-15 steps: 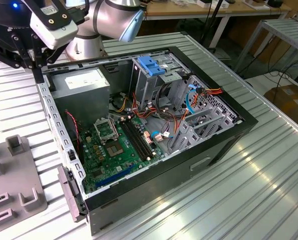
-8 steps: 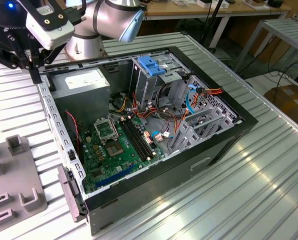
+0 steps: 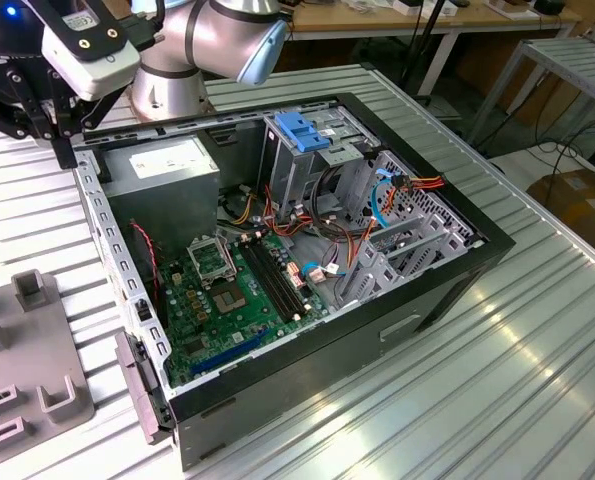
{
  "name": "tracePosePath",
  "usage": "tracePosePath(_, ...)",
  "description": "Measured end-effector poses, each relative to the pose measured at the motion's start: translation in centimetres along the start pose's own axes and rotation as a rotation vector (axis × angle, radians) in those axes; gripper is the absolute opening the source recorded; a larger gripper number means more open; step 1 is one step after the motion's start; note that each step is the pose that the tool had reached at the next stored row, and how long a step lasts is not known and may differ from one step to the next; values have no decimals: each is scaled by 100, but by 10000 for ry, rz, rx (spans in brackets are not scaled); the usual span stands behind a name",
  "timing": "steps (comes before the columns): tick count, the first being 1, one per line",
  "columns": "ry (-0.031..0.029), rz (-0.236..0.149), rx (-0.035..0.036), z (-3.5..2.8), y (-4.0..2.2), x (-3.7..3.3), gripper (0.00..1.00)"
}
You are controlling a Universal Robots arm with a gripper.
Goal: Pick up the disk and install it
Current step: 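Reach for the disk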
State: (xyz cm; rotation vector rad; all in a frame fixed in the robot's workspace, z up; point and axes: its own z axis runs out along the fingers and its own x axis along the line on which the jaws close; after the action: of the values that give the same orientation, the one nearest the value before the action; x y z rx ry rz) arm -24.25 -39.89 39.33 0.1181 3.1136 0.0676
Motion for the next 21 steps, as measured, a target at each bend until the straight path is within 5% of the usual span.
tracePosePath(21, 2, 0, 0, -6, -15, 205, 10)
